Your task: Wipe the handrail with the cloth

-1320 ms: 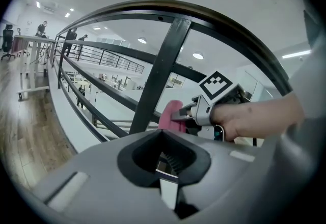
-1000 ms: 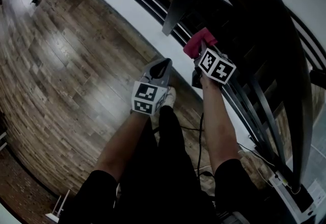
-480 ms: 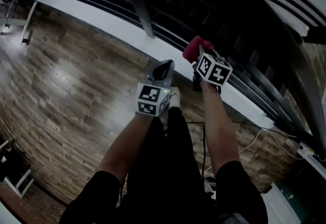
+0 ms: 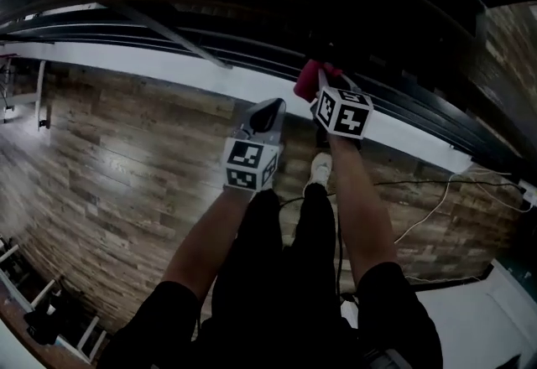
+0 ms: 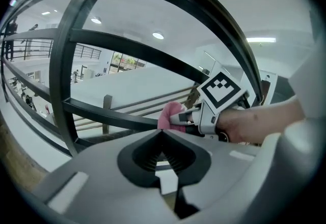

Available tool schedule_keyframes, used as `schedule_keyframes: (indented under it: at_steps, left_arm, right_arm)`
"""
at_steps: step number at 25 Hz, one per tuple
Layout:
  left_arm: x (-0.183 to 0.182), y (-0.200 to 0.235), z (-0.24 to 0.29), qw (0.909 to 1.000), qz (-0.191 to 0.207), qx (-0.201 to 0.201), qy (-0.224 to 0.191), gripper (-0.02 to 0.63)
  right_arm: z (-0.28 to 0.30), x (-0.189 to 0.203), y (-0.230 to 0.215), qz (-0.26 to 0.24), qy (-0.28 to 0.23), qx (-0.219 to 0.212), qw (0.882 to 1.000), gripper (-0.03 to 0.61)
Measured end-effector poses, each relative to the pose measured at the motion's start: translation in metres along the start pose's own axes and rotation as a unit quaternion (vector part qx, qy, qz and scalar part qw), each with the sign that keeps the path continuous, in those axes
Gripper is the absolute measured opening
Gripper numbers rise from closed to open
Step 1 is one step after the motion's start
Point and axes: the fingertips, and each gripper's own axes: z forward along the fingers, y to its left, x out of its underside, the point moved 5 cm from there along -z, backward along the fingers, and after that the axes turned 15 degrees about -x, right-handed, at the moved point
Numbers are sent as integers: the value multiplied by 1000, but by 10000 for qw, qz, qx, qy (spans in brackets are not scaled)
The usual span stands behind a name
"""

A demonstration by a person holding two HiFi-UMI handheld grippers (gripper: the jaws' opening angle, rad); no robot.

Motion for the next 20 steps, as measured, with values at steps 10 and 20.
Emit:
schedule_keyframes:
  at_steps: [10, 20]
  left_arm:
    - [16, -70, 16, 9998, 112, 103, 140, 0]
    - [13, -146, 32, 9985, 402, 258, 256, 0]
  right_arm:
    - [-54, 13, -58, 63, -124, 28, 9999, 51]
    - [-100, 29, -109, 284, -120, 39, 9995, 51]
